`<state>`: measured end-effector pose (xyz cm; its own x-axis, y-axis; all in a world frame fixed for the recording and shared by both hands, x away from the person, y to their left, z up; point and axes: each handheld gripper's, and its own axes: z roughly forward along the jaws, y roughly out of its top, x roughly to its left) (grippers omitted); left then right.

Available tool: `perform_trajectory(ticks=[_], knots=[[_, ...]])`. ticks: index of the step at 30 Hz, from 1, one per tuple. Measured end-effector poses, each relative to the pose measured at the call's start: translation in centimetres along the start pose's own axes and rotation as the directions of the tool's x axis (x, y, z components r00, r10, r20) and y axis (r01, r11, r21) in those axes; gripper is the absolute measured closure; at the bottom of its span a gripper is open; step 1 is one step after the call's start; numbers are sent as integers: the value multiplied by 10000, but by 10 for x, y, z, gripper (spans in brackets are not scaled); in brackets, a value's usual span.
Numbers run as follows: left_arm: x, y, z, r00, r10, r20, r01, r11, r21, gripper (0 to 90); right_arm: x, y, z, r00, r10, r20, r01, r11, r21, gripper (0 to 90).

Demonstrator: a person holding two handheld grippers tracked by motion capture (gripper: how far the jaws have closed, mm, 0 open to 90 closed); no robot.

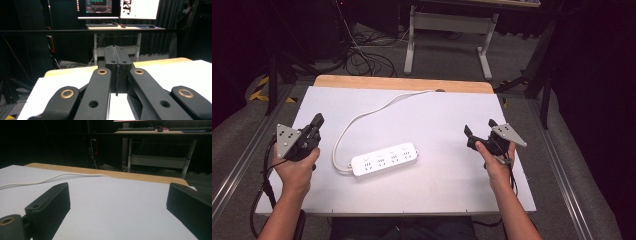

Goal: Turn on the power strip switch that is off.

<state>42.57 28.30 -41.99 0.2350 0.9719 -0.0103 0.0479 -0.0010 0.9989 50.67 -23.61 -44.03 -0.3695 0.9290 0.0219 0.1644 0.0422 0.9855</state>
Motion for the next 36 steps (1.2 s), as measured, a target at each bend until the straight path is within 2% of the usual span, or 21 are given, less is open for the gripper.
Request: perform_trajectory(ticks=[5, 7, 11, 15, 20, 24, 28, 29, 30, 31, 32, 33, 35, 36], knots=[[-10, 2, 2, 9971, 461, 603, -478, 9985, 257, 900, 2, -1, 1, 9999, -89, -74, 89, 9999, 62, 60], [-14, 3, 3, 9950, 446, 896, -477, 9983, 333, 900, 3, -1, 1, 9998, -183, -81, 183, 9998, 58, 61], [-21, 5, 6, 9884, 557, 1410, -654, 9957, 652, 900, 2, 0, 0, 9999, -105, -99, 105, 9999, -6, 62], [-24, 8, 8, 9832, 532, 1748, -683, 9943, 818, 900, 1, 0, 0, 9999, -97, -94, 97, 9999, 52, 63], [-31, 10, 12, 9708, 601, 2321, -854, 9913, 1002, 900, 2, 0, -1, 9999, -99, -92, 99, 9999, 23, 66], [-38, 10, 14, 9650, 772, 2504, -1139, 9842, 1356, 900, 2, 0, 0, 9999, -120, -100, 120, 9999, 18, 68], [-40, 11, 14, 9615, 625, 2675, -1029, 9848, 1398, 900, 2, 0, -2, 9999, -93, -88, 94, 9999, 45, 68], [-41, 12, 14, 9595, 602, 2751, -1025, 9845, 1421, 900, 1, 0, -2, 9999, -124, -72, 125, 9999, 31, 68], [-43, 12, 15, 9547, 547, 2925, -1024, 9833, 1503, 900, 1, 0, -2, 9999, -119, -75, 119, 9999, 33, 68], [-43, 12, 15, 9547, 547, 2925, -1024, 9833, 1503, 900, 1, 0, -2, 9999, -113, -66, 113, 9999, 40, 68], [-45, 11, 16, 9517, 603, 3010, -1108, 9819, 1536, 900, 1, 0, -2, 9999, -113, -66, 113, 9999, 40, 68], [-48, 11, 17, 9443, 647, 3228, -1222, 9793, 1612, 900, 2, 0, -2, 9999, -112, -64, 113, 9999, 70, 68], [-50, 11, 18, 9400, 629, 3354, -1255, 9777, 1685, 900, 3, 0, -2, 9998, -140, -115, 141, 9999, 74, 69], [-50, 11, 18, 9400, 629, 3354, -1255, 9777, 1685, 900, 3, 0, -1, 9998, -185, -114, 185, 9998, 56, 69]])
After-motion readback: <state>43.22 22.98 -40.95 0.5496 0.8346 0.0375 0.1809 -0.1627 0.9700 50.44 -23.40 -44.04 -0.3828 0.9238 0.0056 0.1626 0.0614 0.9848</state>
